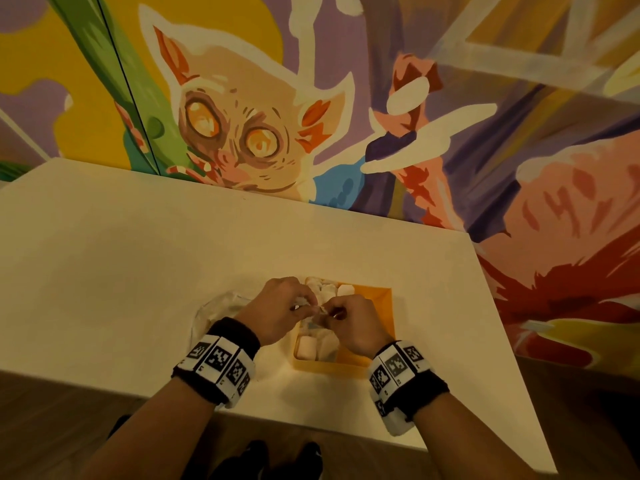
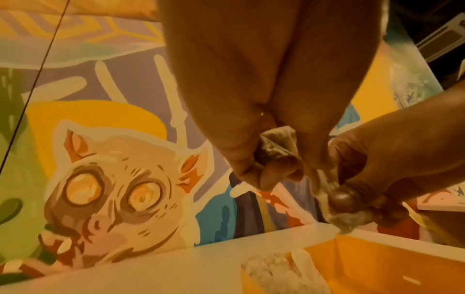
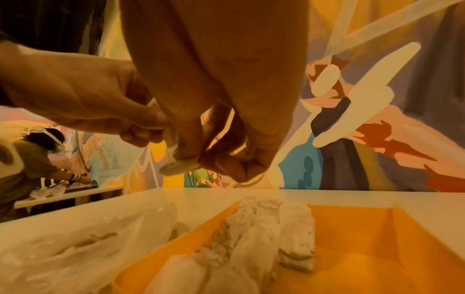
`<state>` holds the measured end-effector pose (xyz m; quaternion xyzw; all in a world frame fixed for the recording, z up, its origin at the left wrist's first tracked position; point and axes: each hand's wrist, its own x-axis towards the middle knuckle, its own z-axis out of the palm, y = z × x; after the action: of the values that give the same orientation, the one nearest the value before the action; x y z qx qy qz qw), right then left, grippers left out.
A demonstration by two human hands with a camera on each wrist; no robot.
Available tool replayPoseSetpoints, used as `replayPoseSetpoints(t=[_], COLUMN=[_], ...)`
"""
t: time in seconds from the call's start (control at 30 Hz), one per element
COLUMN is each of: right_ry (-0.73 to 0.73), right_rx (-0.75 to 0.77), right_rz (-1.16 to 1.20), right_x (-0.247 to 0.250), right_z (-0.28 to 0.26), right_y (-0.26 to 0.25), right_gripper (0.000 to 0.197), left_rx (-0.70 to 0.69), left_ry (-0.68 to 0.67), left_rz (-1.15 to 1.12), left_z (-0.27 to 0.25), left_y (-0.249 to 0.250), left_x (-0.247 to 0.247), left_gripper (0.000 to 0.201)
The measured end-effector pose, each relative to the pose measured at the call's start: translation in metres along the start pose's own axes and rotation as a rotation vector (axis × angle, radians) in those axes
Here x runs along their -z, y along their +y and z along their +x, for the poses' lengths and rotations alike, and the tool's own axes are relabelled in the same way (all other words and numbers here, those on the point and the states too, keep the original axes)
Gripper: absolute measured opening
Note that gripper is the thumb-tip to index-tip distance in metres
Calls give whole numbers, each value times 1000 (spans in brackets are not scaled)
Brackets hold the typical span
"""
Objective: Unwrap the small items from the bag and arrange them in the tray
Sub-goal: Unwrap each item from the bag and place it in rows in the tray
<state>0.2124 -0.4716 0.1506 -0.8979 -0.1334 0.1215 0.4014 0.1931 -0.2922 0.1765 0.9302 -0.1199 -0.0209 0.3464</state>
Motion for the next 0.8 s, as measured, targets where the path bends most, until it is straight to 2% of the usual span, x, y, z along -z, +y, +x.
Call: replayPoseSetpoints(t=[0.1, 0.2, 0.4, 0.53, 0.6, 0.8], right_ry=[-5, 37, -6, -99, -92, -40], right_rx=[-74, -174, -402, -501, -537, -625], right_rz=[-22, -51, -187, -289, -271, -288], right_x=[10, 22, 25, 20, 16, 8], right_z=[11, 26, 51, 59, 62, 68], right_y=[13, 31, 52, 58, 62, 66], right_gripper=[9, 20, 24, 20, 33, 47], left_rx=[89, 181, 413, 459, 470, 479], left_ry=[-35, -8, -78, -148, -170, -181], left_rz=[-43, -54, 71, 114, 126, 127], left_z=[0, -2, -5, -7, -6, -4], left_y=[-8, -16, -39, -43, -44, -41], left_x=[-3, -9, -44, -62, -69, -76], left_gripper=[27, 27, 32, 35, 33, 28])
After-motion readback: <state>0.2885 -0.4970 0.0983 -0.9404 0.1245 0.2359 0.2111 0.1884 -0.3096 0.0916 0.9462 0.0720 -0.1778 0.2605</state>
